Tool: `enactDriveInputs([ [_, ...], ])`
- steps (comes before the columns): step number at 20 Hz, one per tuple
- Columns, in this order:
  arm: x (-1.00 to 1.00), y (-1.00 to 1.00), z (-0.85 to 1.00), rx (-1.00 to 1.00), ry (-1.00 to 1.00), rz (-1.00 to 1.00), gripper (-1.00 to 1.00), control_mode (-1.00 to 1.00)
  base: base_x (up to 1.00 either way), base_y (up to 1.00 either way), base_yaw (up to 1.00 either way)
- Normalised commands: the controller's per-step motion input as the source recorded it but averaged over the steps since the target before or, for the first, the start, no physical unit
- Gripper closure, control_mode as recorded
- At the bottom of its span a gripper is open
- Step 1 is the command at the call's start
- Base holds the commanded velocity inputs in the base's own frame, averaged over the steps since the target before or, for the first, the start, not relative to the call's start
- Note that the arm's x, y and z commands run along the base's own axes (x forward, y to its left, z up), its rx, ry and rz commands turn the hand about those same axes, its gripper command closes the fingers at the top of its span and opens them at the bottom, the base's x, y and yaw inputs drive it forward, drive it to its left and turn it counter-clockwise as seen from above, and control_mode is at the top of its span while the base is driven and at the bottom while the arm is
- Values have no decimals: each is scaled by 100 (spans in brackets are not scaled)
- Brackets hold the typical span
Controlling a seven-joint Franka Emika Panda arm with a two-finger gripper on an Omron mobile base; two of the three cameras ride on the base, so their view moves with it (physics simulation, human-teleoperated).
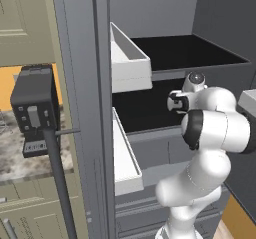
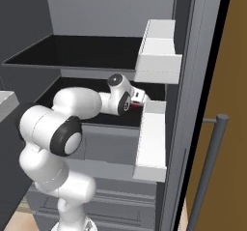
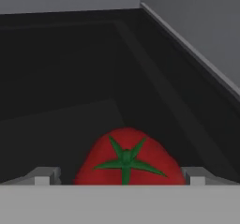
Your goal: Open the fridge, remove the apple, tomato, and steak, and place them on any counter.
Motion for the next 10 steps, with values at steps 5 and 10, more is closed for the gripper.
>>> enactDriveInputs([
  [5,3,0,-9,0,0,0,-100,-100,0,0,0],
  [10,0,0,0,0,0,0,100,-100,0,0,0],
])
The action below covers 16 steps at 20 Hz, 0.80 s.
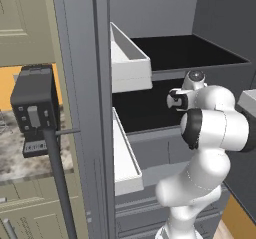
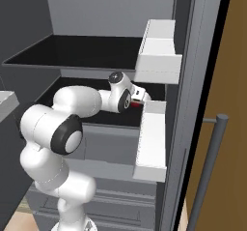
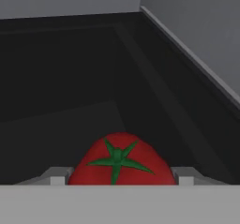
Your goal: Open the fridge, remove the apple, tomato, and steak, and place them on any counter.
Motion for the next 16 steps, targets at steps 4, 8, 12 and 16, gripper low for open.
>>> enactDriveInputs([
  [4,0,0,0,0,0,0,100,-100,0,0,0],
  [8,-9,-2,-7,0,-1,0,100,-100,0,0,0],
  [12,-77,-5,0,1,-17,1,100,-100,0,0,0],
  [16,-90,0,32,1,-13,12,100,-100,0,0,0],
])
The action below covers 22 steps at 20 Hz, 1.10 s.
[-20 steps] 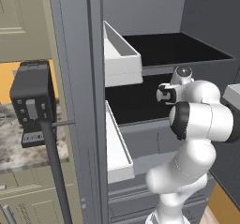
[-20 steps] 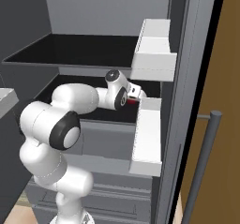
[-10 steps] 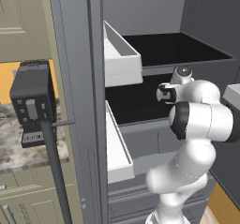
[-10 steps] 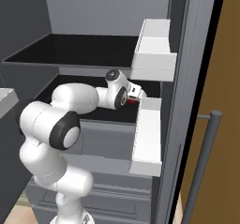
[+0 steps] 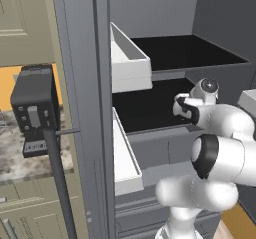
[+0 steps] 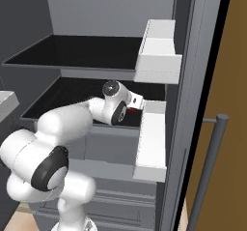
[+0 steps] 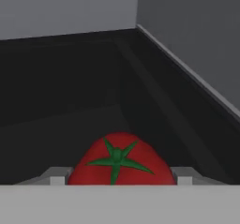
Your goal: Open the fridge, remove the apple, tomato, and steak, and place them on any counter.
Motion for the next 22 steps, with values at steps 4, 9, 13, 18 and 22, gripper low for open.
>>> enactDriveInputs([
  [4,-98,3,68,0,-4,18,100,-100,0,0,0],
  [9,-76,25,100,0,10,22,100,-100,0,0,0],
  [13,-97,39,100,-2,24,21,100,-100,0,0,0],
  [18,-100,51,97,-1,19,8,100,-100,0,0,0],
  [22,-84,43,54,0,3,0,100,-100,0,0,0],
])
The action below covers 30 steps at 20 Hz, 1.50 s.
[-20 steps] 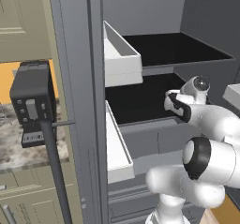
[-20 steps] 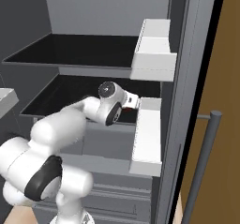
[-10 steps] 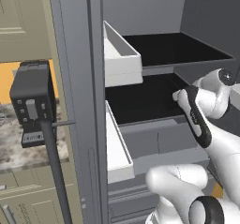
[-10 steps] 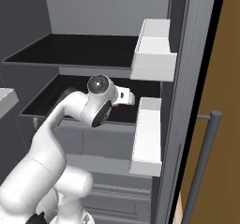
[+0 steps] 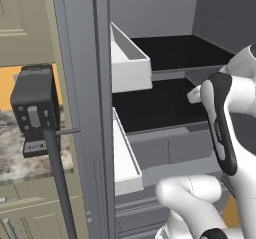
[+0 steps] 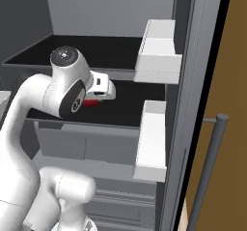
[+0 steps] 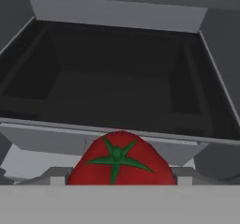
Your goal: Open the fridge, remove the apple, tomato, and steak, and place them on any counter.
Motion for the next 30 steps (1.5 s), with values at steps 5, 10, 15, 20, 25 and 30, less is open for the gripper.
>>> enactDriveInputs([
  [5,-49,55,-8,0,-17,-7,100,-100,0,0,0],
  [10,-46,30,-11,0,-15,-13,100,-100,0,0,0],
  [15,-73,-15,16,0,0,-3,100,-100,0,0,0],
  [20,-83,-5,23,0,0,0,100,-100,0,0,0],
  [25,-85,0,15,0,4,0,100,-100,0,0,0],
  [30,0,0,0,0,0,0,100,100,-93,0,0],
])
